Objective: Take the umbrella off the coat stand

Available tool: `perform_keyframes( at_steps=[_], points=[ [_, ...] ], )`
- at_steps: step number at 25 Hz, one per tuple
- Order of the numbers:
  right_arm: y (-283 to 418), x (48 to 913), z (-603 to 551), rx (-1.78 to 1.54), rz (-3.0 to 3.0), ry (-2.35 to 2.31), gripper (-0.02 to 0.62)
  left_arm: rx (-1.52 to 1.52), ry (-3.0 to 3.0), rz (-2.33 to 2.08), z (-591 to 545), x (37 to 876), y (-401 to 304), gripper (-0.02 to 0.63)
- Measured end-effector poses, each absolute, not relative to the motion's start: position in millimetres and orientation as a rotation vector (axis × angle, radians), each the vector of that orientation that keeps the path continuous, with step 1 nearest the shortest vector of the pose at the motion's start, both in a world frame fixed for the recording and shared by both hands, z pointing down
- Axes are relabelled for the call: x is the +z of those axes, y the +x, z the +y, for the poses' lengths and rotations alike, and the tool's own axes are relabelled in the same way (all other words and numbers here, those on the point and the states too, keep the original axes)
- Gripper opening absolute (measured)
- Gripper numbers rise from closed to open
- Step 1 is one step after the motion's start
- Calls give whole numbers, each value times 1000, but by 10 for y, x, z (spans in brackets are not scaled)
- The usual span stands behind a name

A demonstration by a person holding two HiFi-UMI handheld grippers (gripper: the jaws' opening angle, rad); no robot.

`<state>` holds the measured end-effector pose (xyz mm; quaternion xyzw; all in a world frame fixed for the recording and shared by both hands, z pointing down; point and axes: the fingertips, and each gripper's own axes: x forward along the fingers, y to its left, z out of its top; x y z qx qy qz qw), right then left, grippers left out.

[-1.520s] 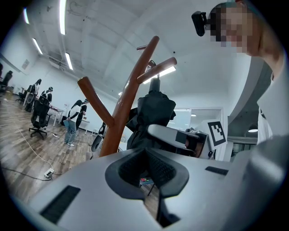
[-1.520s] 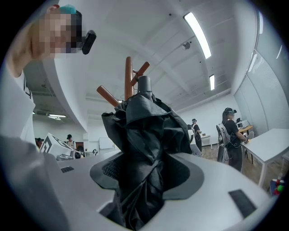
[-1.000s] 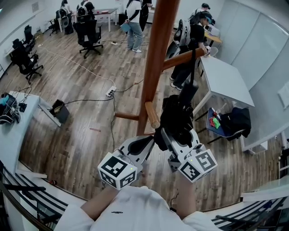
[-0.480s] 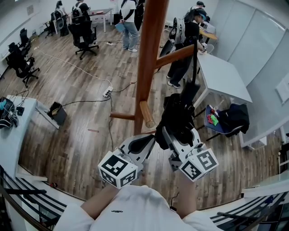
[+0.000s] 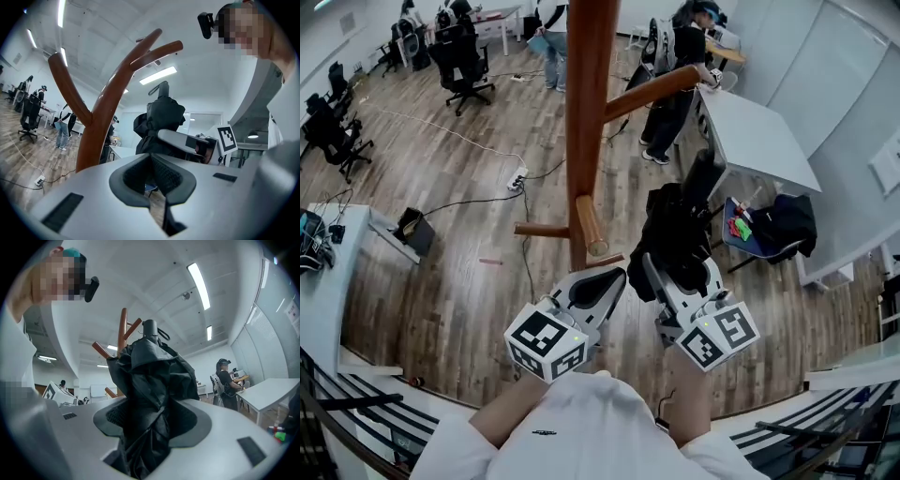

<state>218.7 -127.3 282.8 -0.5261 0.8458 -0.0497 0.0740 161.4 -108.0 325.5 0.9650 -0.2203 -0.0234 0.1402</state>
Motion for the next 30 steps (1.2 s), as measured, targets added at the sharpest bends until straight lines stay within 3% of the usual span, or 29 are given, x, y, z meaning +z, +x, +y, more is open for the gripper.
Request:
perform_keyframes(
  at_steps=[30],
  points=[
    [2768, 3515, -793, -238, 2383, -1861, 265, 1, 2742, -328, -965, 3723, 2210, 21]
  ],
)
